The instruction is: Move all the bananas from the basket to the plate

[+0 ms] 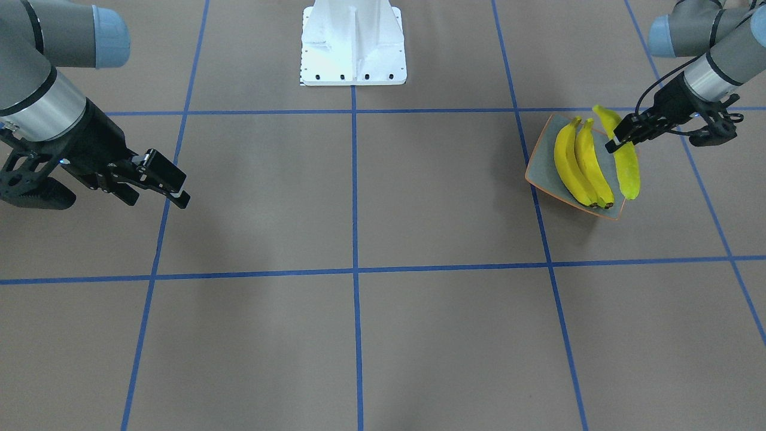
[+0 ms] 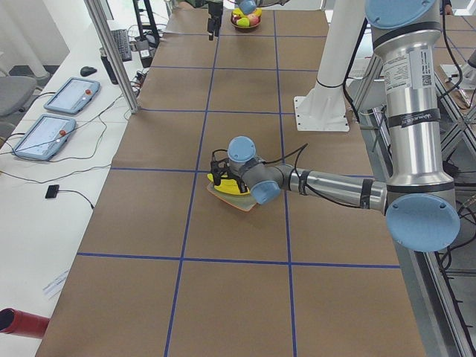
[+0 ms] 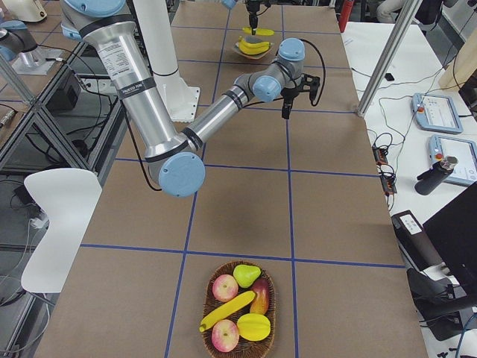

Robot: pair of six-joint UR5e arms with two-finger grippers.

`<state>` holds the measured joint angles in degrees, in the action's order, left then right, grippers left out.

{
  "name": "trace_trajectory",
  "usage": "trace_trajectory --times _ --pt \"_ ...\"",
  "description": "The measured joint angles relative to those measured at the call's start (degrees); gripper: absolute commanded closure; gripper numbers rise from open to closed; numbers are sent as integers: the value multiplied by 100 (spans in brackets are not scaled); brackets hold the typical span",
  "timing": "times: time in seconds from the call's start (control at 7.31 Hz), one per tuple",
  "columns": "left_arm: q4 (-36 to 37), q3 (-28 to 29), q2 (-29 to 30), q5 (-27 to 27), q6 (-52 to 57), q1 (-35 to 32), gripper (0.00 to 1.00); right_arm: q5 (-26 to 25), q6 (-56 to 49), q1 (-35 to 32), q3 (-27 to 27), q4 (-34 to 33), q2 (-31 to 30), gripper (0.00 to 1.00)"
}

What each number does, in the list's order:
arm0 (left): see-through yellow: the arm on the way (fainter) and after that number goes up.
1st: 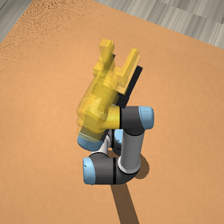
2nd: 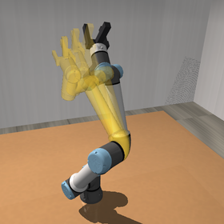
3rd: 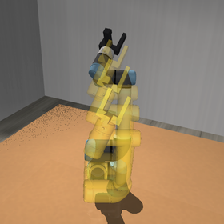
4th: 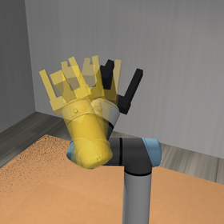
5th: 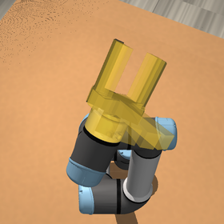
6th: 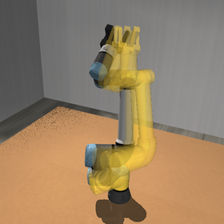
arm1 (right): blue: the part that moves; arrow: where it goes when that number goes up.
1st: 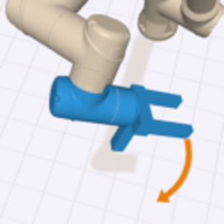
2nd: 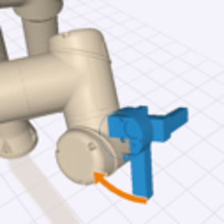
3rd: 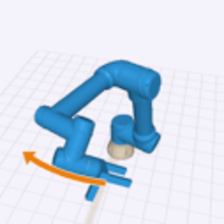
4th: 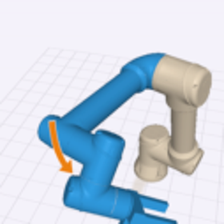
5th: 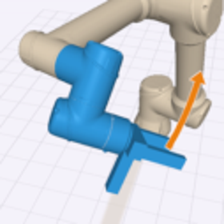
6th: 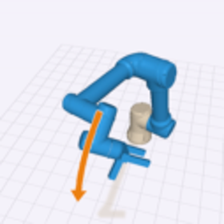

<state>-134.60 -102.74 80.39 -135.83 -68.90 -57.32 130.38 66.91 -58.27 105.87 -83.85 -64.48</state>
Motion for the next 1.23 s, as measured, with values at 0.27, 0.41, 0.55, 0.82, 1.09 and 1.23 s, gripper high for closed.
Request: trace_trajectory --times 0.27,0.41,0.55,0.82,1.09,1.23 --pt "9 392 253 -18 8 11 100 -3 -2 0 3 0 -2 0" --pt "15 545 347 -28 8 15 78 -3 -2 4 6 0 -1 0" --pt "26 610 376 -35 8 16 63 -4 -2 6 8 0 0 0" --pt "1 613 335 -43 23 9 0 -4 -4 9 5 0 -4 0" --pt "-129 491 196 -96 54 -8 0 -3 -42 8 -11 0 -16 0" --pt "-233 401 79 -165 58 -18 0 -3 -80 4 -28 0 -19 0"
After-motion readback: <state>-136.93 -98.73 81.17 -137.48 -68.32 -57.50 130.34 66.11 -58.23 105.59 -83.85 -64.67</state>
